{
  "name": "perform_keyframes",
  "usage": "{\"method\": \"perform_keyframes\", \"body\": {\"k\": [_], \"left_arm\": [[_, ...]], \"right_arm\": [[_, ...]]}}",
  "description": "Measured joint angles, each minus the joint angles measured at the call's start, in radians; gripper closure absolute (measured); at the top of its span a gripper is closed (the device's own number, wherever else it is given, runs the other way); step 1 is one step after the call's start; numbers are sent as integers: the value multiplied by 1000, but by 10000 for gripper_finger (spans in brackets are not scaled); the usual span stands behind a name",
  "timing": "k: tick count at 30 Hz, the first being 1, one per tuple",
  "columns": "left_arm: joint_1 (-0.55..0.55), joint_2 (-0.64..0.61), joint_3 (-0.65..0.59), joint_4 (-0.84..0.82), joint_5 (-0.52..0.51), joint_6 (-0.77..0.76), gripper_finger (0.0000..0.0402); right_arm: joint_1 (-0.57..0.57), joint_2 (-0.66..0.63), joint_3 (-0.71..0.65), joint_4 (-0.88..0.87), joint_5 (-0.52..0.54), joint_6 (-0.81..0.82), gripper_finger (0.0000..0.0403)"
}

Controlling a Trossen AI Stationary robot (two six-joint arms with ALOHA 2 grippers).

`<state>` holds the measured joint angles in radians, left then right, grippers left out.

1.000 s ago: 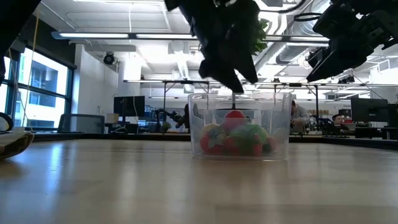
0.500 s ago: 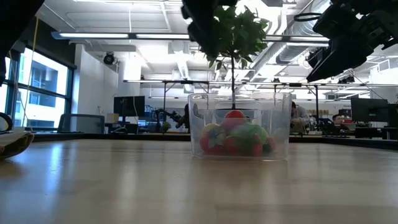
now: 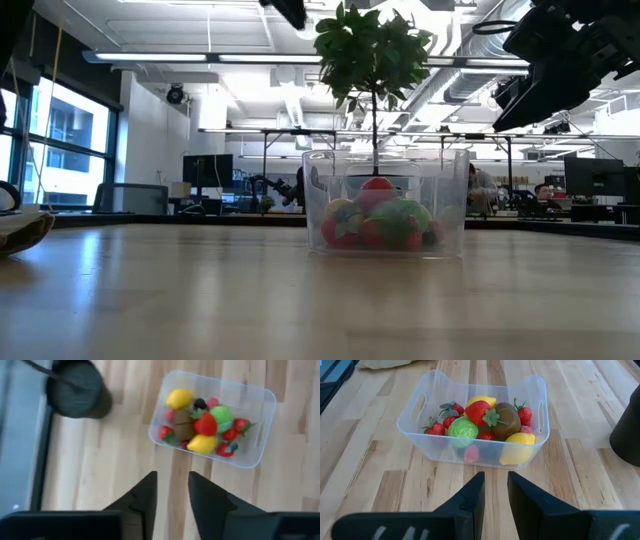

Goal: Pick and placing Produce into tupperware
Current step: Return to Home Position

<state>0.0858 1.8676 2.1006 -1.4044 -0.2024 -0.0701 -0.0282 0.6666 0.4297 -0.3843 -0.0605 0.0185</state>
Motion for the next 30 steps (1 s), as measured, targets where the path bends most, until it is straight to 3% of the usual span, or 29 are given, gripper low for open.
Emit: {"method": "perform_keyframes", "body": {"k": [8, 12, 23, 30], "left_arm": [[-119, -65, 0, -48, -228, -69, 364], [-176, -71, 0, -25, -275, -69, 384], [-203, -39, 0, 216, -279, 107, 398], [-155, -11, -65, 364, -123, 226, 392]], "right_arm": [[0, 0, 0, 0, 0, 0, 329], [0, 0, 0, 0, 0, 0, 329], [0, 0, 0, 0, 0, 0, 329], [0, 0, 0, 0, 0, 0, 329]]}}
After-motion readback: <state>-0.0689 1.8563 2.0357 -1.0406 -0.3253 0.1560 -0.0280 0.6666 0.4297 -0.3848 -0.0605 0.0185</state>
